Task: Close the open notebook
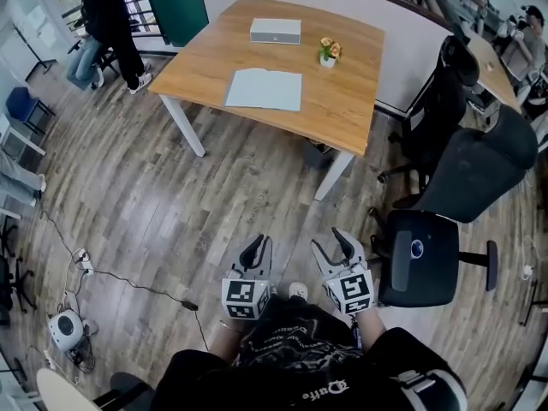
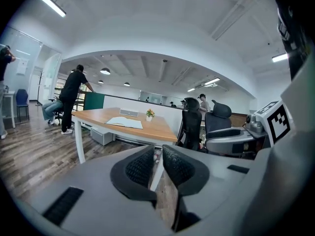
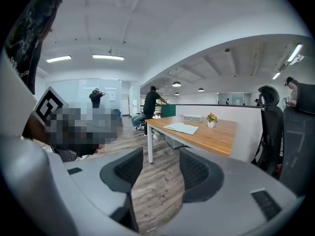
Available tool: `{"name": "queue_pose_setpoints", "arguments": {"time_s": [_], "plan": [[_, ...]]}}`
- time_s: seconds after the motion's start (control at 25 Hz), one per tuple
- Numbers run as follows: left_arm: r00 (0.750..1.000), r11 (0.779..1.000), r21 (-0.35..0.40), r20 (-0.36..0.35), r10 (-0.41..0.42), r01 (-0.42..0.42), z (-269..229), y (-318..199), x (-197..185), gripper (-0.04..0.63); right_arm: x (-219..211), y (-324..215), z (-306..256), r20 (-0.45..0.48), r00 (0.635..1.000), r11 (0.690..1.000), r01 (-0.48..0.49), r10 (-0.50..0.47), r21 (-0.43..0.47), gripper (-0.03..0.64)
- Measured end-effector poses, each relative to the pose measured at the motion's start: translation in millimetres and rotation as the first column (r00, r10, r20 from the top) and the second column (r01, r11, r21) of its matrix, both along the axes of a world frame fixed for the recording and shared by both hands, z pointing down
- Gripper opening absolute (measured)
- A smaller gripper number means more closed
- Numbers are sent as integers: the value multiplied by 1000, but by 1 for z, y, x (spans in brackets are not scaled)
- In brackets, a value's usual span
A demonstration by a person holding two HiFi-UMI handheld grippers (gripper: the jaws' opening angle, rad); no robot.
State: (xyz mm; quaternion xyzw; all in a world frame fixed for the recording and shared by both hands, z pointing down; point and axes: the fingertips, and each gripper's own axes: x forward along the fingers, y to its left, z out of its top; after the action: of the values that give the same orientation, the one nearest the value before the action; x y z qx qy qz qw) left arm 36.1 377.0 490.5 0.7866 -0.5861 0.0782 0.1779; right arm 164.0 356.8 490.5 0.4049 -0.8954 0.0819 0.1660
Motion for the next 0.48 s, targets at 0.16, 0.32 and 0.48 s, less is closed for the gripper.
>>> {"name": "queue_pose_setpoints", "arguments": {"time_s": [0.16,0.32,0.48], "plan": [[995,995,24,-29,92,-92,-3,0,7,284,-9,3,2,4,1000,1000,8,-8,2,301],[992,992,44,-38,122,-120,-8,0,-5,298,-21,1,-3,-11,1000,1000,-12,12,24,316],[989,991,54,-71,127,-124,-6,0,-21,298,-31,4,-2,-9,999,999,-37,37,27,316]]}}
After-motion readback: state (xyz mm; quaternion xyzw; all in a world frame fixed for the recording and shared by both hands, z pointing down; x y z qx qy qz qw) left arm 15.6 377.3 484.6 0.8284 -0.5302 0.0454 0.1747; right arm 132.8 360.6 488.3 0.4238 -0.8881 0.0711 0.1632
